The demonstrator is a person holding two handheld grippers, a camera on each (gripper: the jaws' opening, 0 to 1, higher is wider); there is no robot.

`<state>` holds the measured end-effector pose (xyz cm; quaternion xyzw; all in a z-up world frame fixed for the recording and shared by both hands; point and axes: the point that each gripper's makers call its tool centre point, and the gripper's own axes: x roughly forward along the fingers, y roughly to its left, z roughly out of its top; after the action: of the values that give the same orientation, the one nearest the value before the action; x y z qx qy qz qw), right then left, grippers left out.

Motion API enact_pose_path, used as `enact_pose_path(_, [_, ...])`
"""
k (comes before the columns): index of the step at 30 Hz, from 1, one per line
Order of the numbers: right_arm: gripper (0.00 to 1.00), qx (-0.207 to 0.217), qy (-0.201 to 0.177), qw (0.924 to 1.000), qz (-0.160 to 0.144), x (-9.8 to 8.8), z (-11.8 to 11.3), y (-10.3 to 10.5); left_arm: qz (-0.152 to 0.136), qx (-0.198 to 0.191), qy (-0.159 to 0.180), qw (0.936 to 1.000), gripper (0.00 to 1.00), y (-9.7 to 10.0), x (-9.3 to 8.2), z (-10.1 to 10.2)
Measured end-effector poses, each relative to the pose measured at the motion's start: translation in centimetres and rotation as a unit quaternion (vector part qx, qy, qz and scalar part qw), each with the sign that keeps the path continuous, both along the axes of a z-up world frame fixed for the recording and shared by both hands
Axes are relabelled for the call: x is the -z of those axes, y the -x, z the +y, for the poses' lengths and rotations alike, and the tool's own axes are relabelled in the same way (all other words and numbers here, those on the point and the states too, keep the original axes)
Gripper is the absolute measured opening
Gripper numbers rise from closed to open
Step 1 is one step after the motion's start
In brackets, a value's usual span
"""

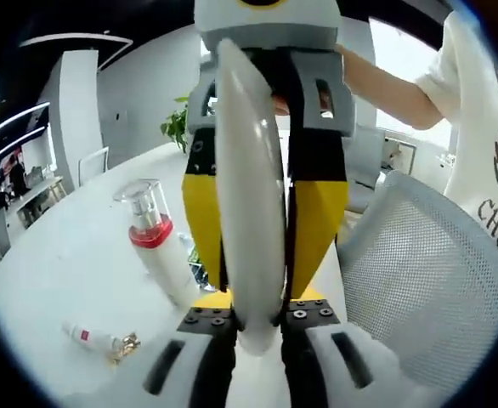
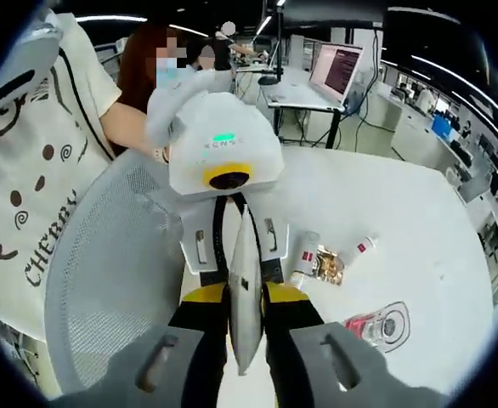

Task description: Arrange the skincare products in the storage area until every visible bottle or jar stands upright without overlapping.

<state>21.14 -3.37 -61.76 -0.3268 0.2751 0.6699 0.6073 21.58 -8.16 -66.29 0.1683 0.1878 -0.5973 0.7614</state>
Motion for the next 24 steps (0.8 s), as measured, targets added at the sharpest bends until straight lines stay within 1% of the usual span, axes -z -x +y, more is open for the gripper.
enact_pose_path(2, [0.16, -0.005, 0.016, 0.9998, 0.006, -0.5, 0.0, 0.1, -0.002, -0.002, -0.009, 1.0000, 0.20, -0.1, 0.3, 0.2])
enact_pose_path(3, [0.16, -0.007, 0.024, 0.9996, 0.014, -0.6, -0.1, 0.3, -0.002, -0.002, -0.009, 1.0000, 0.20, -0.1, 0.4, 0.2])
enact_pose_path(4, [0.17, -0.007, 0.033, 0.9993, 0.015, -0.7, -0.2, 0.2, 0.001, -0.003, -0.009, 1.0000, 0.20, -0.2, 0.5, 0.3])
enact_pose_path(6, [0.18, -0.014, 0.068, 0.9976, 0.008, -0.4, -0.7, -0.1, 0.003, -0.007, -0.002, 1.0000, 0.20, -0.2, 0.3, 0.2])
enact_pose_path(7, [0.17, -0.022, 0.083, 0.9963, -0.002, -0.4, -0.7, -0.4, 0.003, -0.007, -0.001, 1.0000, 0.20, -0.3, 0.2, 0.2])
enact_pose_path(11, [0.15, -0.033, 0.110, 0.9934, -0.001, -0.7, -0.2, -0.3, -0.003, -0.011, -0.001, 0.9999, 0.20, -0.8, -0.2, 0.2])
enact_pose_path(14, [0.15, -0.043, 0.148, 0.9880, -0.011, -0.6, -0.3, -0.9, -0.003, -0.015, 0.000, 0.9999, 0.20, -1.1, -0.4, 0.2])
enact_pose_path(15, [0.15, -0.051, 0.153, 0.9868, -0.015, -0.6, -0.2, -1.0, -0.008, -0.018, -0.003, 0.9998, 0.20, -1.3, -0.5, 0.3])
enact_pose_path(17, [0.14, -0.047, 0.167, 0.9846, -0.016, -0.5, -0.1, -1.2, -0.009, -0.018, -0.004, 0.9998, 0.20, -1.5, -0.6, 0.4])
enact_pose_path(19, [0.14, -0.050, 0.173, 0.9834, -0.017, -0.7, 0.2, -1.4, -0.007, -0.020, -0.001, 0.9998, 0.20, -1.8, -0.7, 0.6])
enact_pose_path(22, [0.12, -0.054, 0.177, 0.9824, -0.026, -1.0, 0.5, -2.1, -0.006, -0.029, 0.008, 0.9995, 0.20, -3.0, -0.9, 1.2])
enact_pose_path(24, [0.12, -0.060, 0.178, 0.9816, -0.035, -1.2, 0.6, -2.4, -0.008, -0.034, 0.012, 0.9993, 0.20, -3.1, -1.1, 1.3])
